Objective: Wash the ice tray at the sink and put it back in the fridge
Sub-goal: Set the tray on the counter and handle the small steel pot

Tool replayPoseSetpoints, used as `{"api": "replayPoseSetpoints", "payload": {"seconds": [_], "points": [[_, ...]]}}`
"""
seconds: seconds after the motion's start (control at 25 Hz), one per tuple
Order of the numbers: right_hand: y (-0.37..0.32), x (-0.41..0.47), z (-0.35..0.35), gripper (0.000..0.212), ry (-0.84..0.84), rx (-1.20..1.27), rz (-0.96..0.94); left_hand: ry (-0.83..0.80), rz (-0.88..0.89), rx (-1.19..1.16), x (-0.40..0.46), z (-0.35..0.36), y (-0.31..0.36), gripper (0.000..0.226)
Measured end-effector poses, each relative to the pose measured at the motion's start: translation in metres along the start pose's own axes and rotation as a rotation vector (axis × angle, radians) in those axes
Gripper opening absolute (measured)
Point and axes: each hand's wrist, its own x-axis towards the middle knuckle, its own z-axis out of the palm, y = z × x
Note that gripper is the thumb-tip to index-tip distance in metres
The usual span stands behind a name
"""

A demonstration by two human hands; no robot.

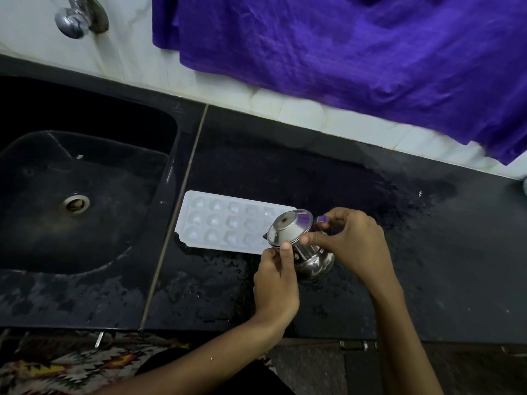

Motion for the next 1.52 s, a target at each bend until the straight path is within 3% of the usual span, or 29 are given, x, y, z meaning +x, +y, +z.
{"api": "replayPoseSetpoints", "payload": {"seconds": [0.28,0.48,0.56,0.72,1.04,1.52], "points": [[0.002,-0.002,-0.002,0.048,-0.019,0.039,0.008,-0.002,-0.001,-0.031,0.000,0.002,-0.001,0.032],[-0.001,0.007,-0.007,0.055,-0.046,0.241,0.041,0.058,0.118,-0.089,0.002,0.004,0.010,0.020],[-0.004,0.018,-0.008,0.043,-0.041,0.272,0.048,0.094,0.157,-0.119,0.010,0.005,0.019,0.020],[-0.015,0.047,0.001,0.027,-0.042,0.212,0.008,0.161,0.112,-0.146,0.034,0.003,0.032,0.024],[-0.030,0.078,0.027,0.027,-0.081,0.000,-0.013,0.187,-0.035,-0.170,0.062,-0.004,0.029,0.048],[-0.031,0.077,0.027,0.028,-0.068,-0.018,0.003,0.164,-0.032,-0.159,0.066,-0.008,0.031,0.047]]}}
